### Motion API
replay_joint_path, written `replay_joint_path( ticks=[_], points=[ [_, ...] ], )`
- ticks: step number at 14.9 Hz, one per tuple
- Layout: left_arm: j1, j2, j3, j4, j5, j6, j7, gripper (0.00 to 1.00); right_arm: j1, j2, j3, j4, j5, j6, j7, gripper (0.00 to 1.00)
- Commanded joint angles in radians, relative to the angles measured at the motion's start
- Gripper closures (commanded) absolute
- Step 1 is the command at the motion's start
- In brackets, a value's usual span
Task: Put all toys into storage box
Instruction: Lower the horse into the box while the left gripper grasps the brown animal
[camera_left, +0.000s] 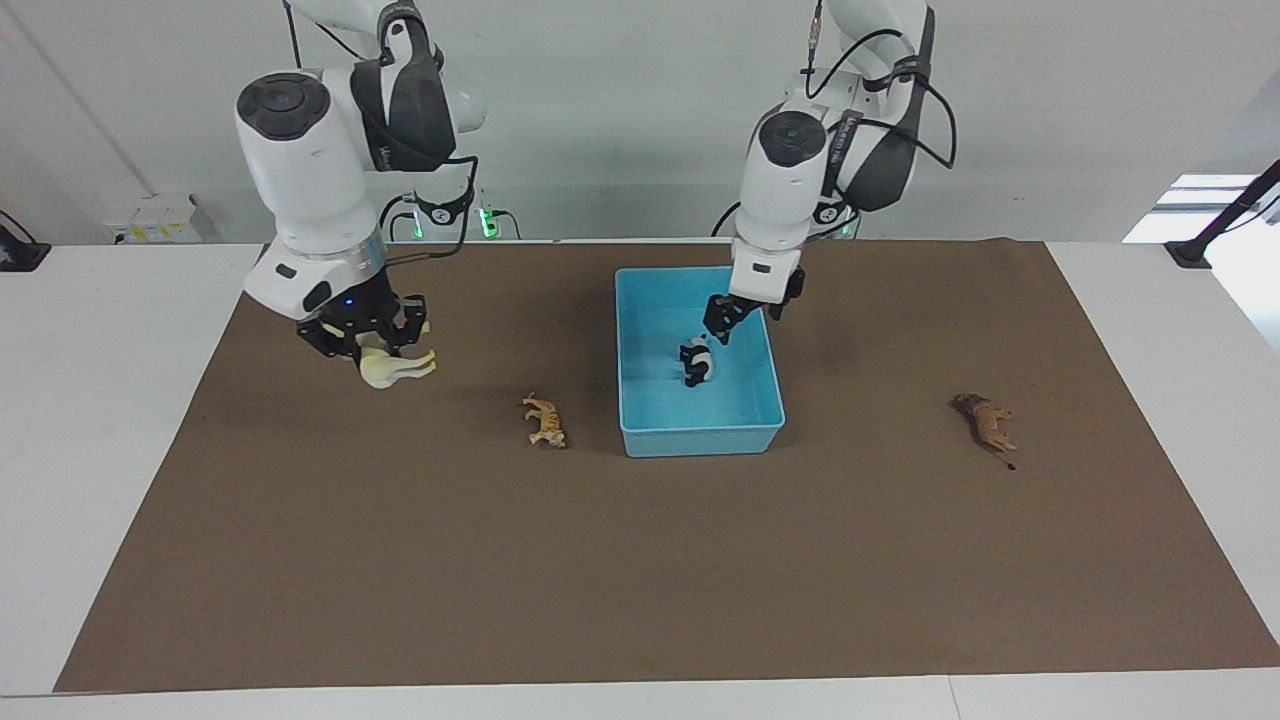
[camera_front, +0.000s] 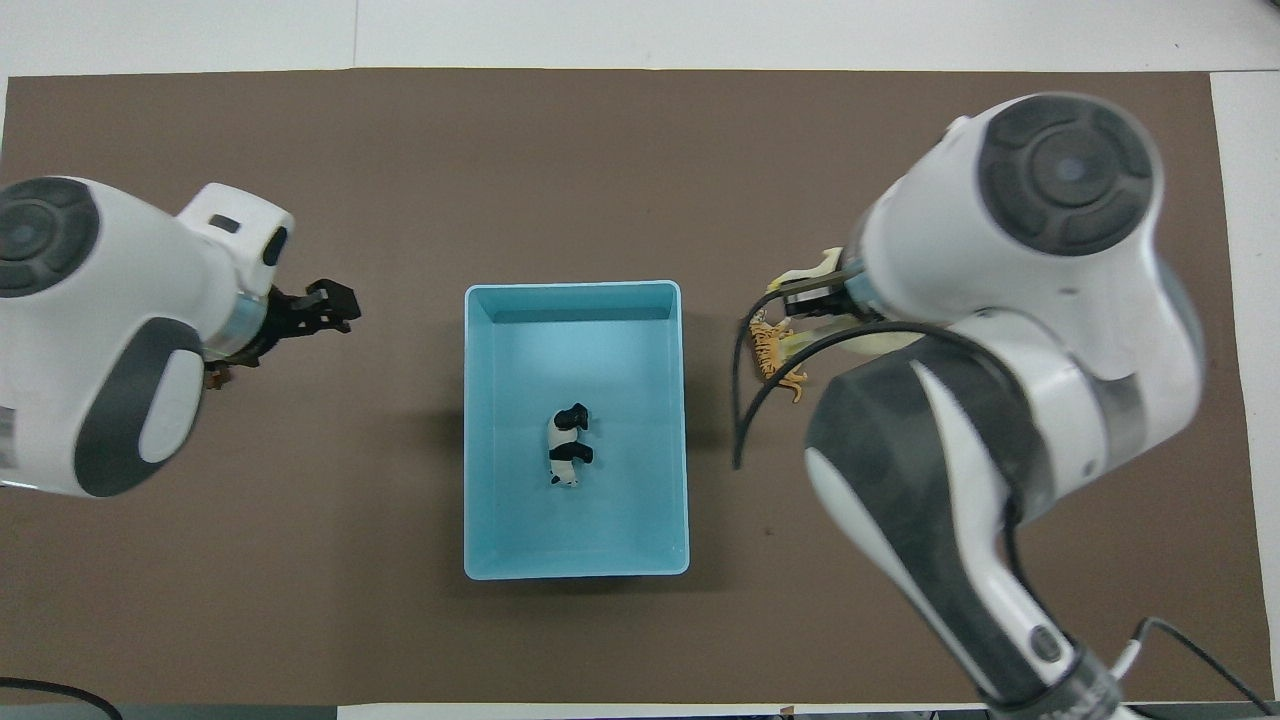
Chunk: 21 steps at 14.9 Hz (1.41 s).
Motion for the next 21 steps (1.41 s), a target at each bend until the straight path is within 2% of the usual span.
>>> replay_joint_path(
  ticks=[1,3,5,6,8,9,10,11,15,18,21],
  points=[
    [0.15,-0.009,-0.016,-0.051,0.012,0.067,0.23,0.0,0.139,0.144,0.004,0.11,-0.052,0.032,0.171,1.0],
    [0.23,0.017,-0.018,-0.122,0.012,0.2,0.325,0.0,0.208,0.219,0.004,0.161,-0.087,0.075,0.246,1.0],
    [0.253,0.075,-0.016,-0.177,0.012,0.384,0.333,0.0,0.287,0.307,-0.005,0.184,-0.156,0.14,0.349,1.0],
    [0.268,0.103,-0.015,-0.182,0.012,0.429,0.346,0.0,0.323,0.354,-0.007,0.201,-0.2,0.161,0.392,1.0],
    [0.33,0.122,-0.015,-0.179,0.012,0.46,0.47,0.0,0.339,0.367,-0.007,0.192,-0.222,0.183,0.423,1.0],
    [0.339,0.134,-0.015,-0.18,0.012,0.477,0.509,0.0,0.341,0.367,-0.005,0.193,-0.218,0.175,0.438,0.54],
    [0.347,0.146,-0.015,-0.18,0.012,0.491,0.527,0.0,0.345,0.365,-0.005,0.193,-0.216,0.168,0.461,0.04],
    [0.362,0.157,-0.015,-0.179,0.012,0.504,0.534,0.0,0.356,0.365,-0.004,0.198,-0.215,0.151,0.483,0.0],
    [0.362,0.201,-0.015,-0.174,0.012,0.554,0.532,0.0,0.332,0.356,-0.005,0.247,-0.212,0.039,0.489,0.0],
    [0.359,0.212,-0.015,-0.176,0.012,0.555,0.531,0.0,0.237,0.313,-0.002,0.238,-0.215,0.008,0.445,0.0],
    [0.362,0.231,-0.015,-0.176,0.013,0.555,0.534,0.0,0.105,0.307,-0.002,0.233,-0.215,-0.014,0.235,0.0]
  ],
)
